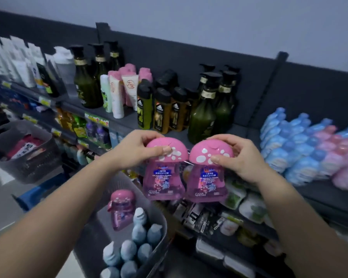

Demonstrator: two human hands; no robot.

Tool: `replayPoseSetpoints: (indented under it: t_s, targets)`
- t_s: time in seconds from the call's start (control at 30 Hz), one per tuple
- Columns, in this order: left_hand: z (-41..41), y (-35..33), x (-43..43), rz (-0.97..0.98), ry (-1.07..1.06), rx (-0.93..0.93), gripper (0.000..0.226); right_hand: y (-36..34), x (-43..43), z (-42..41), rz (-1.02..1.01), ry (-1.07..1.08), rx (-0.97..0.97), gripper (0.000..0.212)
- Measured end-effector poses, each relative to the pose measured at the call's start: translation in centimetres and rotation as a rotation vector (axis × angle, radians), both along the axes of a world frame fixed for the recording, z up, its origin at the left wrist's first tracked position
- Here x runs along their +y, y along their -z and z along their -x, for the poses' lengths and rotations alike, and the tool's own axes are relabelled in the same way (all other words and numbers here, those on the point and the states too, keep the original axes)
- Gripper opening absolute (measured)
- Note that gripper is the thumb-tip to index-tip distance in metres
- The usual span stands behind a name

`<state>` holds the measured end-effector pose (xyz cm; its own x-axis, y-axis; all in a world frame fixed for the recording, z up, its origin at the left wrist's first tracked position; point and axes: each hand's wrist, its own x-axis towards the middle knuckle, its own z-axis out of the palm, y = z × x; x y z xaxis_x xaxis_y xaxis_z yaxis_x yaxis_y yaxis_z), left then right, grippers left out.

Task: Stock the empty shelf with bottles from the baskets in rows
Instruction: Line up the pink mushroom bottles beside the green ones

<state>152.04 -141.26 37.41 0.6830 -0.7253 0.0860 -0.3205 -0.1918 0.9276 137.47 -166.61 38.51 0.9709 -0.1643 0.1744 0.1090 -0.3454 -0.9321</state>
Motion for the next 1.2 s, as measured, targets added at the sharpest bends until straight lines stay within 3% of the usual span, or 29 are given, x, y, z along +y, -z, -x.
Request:
replayPoseSetpoints:
  t_s: [0.23, 0.53, 0.73, 0.83, 0.93, 1.2]
  targets:
    - [4.8, -3.6, -10.1, 0.072, 0.189, -0.046, 0.032, -2.9, -6.0, 9.6, -0.003, 0.216, -0.084, 0.044]
    - [16.8, -6.0, -25.1, 0.2, 0.374, -0.083, 0.054, -6.0, -15.3, 25.4, 0.003, 0.468, -0.12, 0.038]
    - [23.9, -7.4, -32.9, 0.233, 0.46, -0.089, 0.045, -8.1, -20.5, 33.8, 0.036, 0.539, -0.121, 0.041]
    - [26.6, -7.6, -35.9, 0.228, 0.481, -0.11, 0.046, -8.3, -22.9, 36.9, 0.039, 0.567, -0.105, 0.045]
    - [28.7, -8.2, -38.6, 0.195, 0.515, -0.102, 0.026, -8.4, -25.0, 39.4, 0.033, 0.595, -0.109, 0.045]
    - [31.4, -11.9, -45.4, 0.157, 0.616, -0.199, 0.048, -9.0, -29.8, 42.7, -0.003, 0.662, -0.153, 0.038]
